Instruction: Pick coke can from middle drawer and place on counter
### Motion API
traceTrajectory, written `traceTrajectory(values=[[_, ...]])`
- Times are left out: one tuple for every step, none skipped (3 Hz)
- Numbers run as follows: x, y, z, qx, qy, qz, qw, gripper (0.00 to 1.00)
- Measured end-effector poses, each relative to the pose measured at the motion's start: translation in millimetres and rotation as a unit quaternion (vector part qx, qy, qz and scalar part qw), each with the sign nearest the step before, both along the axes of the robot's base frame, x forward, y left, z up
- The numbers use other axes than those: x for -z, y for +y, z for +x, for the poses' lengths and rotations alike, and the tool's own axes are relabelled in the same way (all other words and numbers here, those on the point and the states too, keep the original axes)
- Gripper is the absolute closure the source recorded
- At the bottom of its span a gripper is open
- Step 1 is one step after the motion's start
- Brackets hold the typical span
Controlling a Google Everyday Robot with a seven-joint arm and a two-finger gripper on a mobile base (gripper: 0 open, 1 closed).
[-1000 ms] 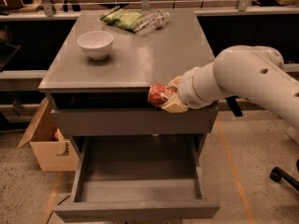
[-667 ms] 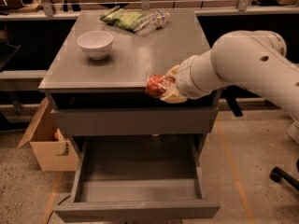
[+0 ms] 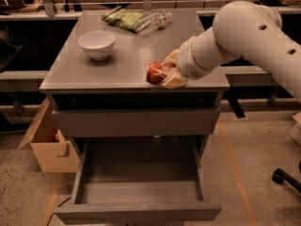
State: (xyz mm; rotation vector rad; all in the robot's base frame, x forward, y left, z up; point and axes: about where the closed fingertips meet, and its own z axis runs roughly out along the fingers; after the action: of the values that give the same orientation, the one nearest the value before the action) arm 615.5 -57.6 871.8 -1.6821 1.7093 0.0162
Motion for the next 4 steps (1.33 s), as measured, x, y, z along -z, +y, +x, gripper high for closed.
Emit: traceTrajectory(values=[[-4.8, 3.4, 22.2, -0.041, 0.022, -0.016, 0.9988, 1.0], [-0.8, 15.7, 52.3, -0.112, 0.065, -0.036, 0.991, 1.0], [2.5, 17.4, 62.9, -0.148, 0.098, -0.046, 0.9831, 1.0], [10.2, 13.8, 77.4, -0.152, 0.125, -0.04, 0.9797, 0.82]])
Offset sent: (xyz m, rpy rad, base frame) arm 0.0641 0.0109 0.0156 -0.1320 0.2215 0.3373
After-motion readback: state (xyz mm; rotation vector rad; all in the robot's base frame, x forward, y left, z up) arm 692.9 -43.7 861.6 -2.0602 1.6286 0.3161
